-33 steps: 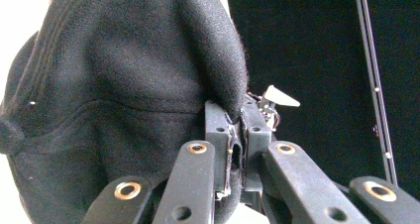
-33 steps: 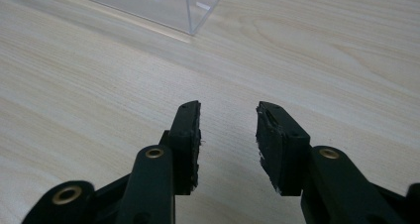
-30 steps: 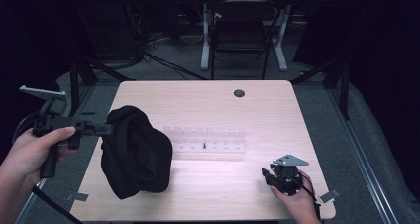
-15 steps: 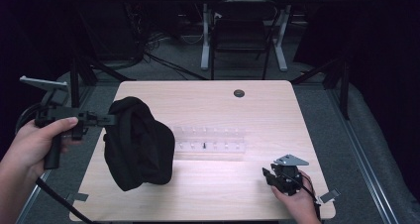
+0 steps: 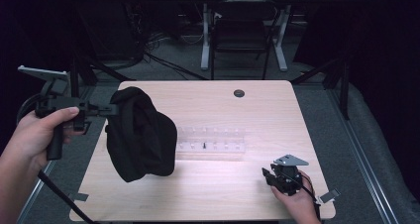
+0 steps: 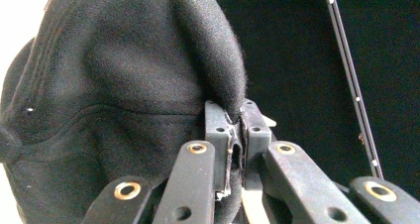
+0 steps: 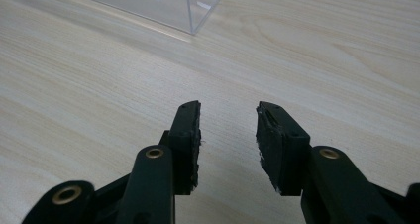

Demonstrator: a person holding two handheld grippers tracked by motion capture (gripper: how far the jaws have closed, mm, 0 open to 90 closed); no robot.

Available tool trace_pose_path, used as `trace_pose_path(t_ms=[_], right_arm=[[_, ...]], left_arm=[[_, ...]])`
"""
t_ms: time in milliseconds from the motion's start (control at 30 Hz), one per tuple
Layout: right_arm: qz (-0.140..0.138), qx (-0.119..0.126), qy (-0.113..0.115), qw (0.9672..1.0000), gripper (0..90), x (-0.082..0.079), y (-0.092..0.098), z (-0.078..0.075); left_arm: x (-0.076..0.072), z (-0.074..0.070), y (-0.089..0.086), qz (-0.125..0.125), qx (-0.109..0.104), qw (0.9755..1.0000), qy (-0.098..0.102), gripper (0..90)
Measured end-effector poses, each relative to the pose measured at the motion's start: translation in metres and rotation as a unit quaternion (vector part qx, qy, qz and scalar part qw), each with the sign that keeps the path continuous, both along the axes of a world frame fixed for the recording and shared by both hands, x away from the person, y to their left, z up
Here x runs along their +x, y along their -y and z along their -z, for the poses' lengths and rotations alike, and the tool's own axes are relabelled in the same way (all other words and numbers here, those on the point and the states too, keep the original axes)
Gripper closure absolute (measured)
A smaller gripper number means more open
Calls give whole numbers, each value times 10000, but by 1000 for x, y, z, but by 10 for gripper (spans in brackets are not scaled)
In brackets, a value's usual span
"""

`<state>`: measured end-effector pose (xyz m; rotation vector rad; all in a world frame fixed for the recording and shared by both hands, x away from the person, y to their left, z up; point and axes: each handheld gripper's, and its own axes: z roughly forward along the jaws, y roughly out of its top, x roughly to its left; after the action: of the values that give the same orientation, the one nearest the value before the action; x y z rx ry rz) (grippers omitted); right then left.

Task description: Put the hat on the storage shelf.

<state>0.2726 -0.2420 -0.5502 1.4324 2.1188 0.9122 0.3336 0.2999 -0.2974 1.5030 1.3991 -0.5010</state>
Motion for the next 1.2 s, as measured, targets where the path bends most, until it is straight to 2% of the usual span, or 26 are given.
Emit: trace_pose_path(t_ms=[533,1200], right_arm=[[6,-7,24,10000,613,0,1,-1],[-1,49,27,10000,615,-1,3,-2]], left_arm=[[26,-7,14,-71,-17,10000,42,860],[63,-2,58,79,-37,9999,75,860]])
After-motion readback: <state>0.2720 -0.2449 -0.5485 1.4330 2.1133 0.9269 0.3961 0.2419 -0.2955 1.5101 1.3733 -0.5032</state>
